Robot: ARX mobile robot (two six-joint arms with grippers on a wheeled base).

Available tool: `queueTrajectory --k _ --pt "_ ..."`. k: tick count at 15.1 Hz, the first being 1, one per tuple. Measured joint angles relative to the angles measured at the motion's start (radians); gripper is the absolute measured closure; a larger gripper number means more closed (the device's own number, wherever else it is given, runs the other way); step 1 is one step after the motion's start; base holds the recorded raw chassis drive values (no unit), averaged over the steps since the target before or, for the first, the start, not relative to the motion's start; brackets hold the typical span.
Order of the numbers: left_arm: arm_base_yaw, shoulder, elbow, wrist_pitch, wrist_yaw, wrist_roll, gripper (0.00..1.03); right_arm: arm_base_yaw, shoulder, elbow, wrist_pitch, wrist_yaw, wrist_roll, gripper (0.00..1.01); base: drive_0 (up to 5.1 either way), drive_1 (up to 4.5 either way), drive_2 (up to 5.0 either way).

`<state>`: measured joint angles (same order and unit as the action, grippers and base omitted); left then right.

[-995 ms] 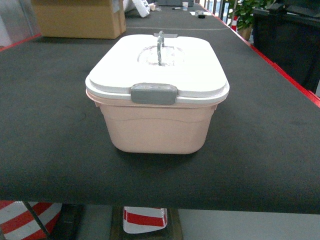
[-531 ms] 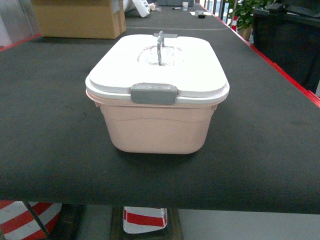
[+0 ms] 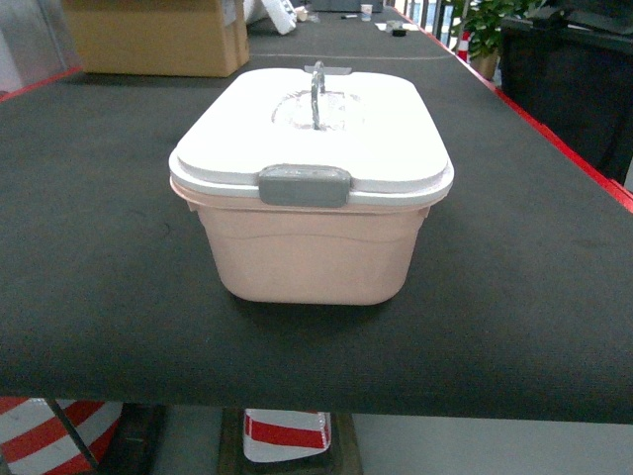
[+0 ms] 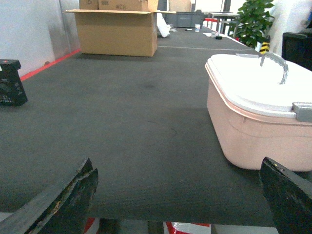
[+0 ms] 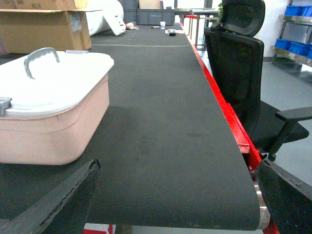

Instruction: Pick capacitor and pack into box

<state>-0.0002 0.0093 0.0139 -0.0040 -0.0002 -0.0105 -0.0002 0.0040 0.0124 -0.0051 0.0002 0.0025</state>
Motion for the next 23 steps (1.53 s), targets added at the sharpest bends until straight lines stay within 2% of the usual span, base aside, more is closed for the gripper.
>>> queueTrajectory --k 23 --pt "0.0 0.0 0.0 0.0 0.0 0.0 0.05 0.0 0.0 0.0 0.0 0.0 0.0 0.03 0.0 0.0 0.0"
